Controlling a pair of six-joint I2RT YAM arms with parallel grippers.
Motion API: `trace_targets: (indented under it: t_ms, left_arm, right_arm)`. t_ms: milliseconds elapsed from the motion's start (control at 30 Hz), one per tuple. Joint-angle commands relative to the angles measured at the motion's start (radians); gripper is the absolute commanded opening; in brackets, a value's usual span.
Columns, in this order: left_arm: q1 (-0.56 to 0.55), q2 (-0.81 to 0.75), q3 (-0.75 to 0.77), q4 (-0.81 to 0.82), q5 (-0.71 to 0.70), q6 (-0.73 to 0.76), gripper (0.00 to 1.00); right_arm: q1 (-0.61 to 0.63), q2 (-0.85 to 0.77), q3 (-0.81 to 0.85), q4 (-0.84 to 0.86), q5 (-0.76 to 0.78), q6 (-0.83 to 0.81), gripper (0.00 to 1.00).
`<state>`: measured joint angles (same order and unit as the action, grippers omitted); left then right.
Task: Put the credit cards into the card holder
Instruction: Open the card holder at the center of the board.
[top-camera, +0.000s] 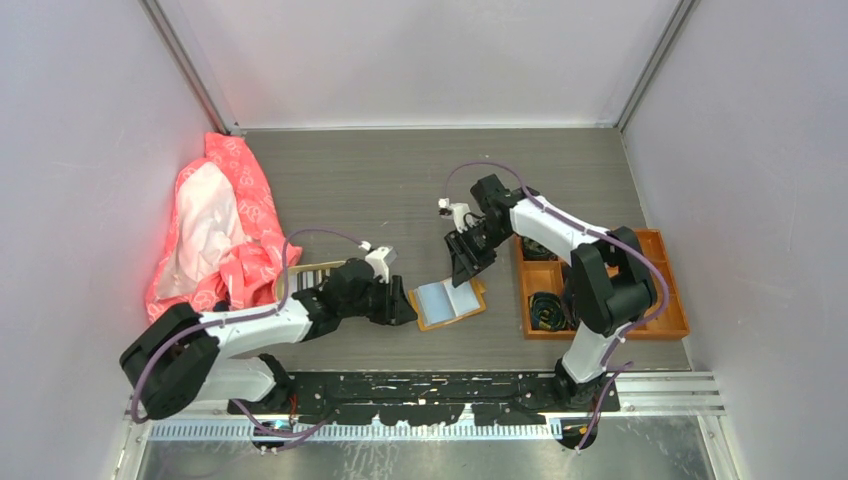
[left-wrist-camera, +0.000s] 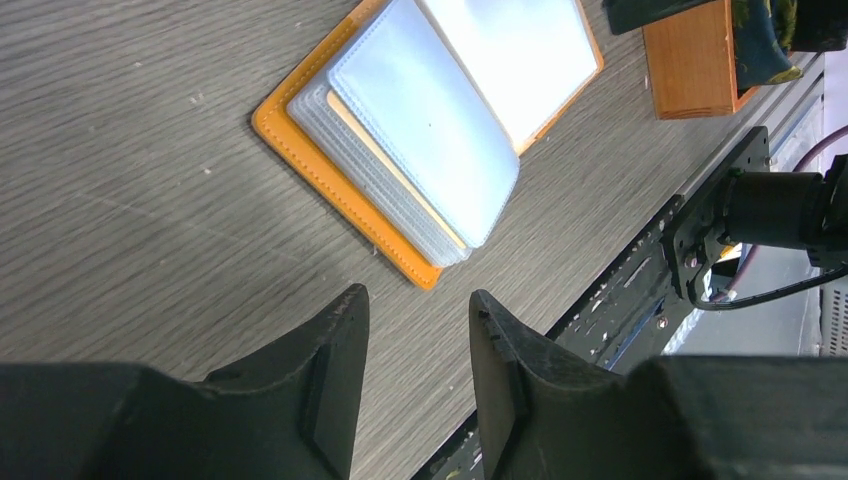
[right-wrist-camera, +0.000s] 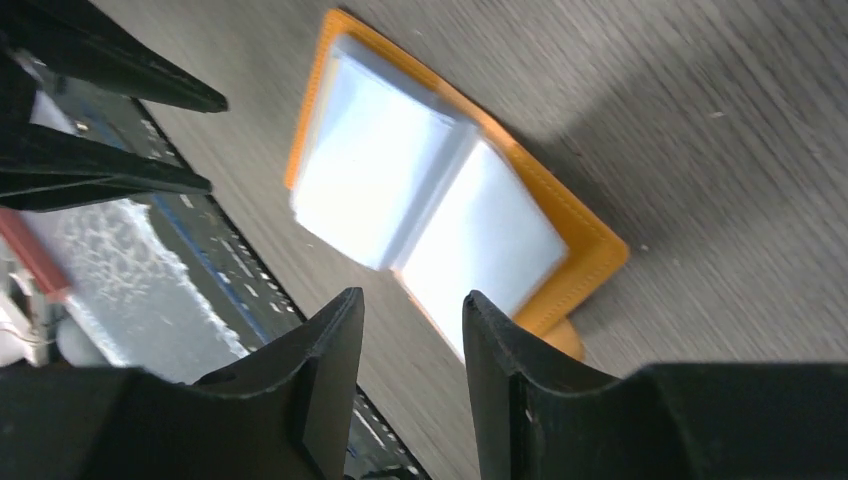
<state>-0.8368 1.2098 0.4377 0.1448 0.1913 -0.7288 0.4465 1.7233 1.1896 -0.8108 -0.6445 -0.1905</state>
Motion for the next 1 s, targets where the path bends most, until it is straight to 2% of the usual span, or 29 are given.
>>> trace_targets:
  t_ms: [0,300,567,700,967]
  left_arm:
    - [-0.003,0.081,0.076,0.114,0.060,0.010,0.42]
    - [-0.002,0.175,0.113,0.168,0.085,-0.003,0.42]
    - [-0.002,0.229,0.139,0.190,0.099,-0.006,0.42]
    - [-0.003,0.234,0.139,0.208,0.107,-0.010,0.41]
    - [-0.002,0.244,0.155,0.218,0.109,-0.020,0.41]
  right_arm:
    - [0.032,0.062,0.033,-0.066,0.146,-0.066,0.47]
    - [0.063,0.137,0.049,-0.078,0.280,-0.053,0.48]
    - [0.063,0.164,0.069,-0.110,0.135,-0.050,0.45]
    - [0.057,0.115,0.061,-0.097,0.057,-0.058,0.45]
    - [0.039,0.123,0.048,-0.074,0.070,-0.040,0.46]
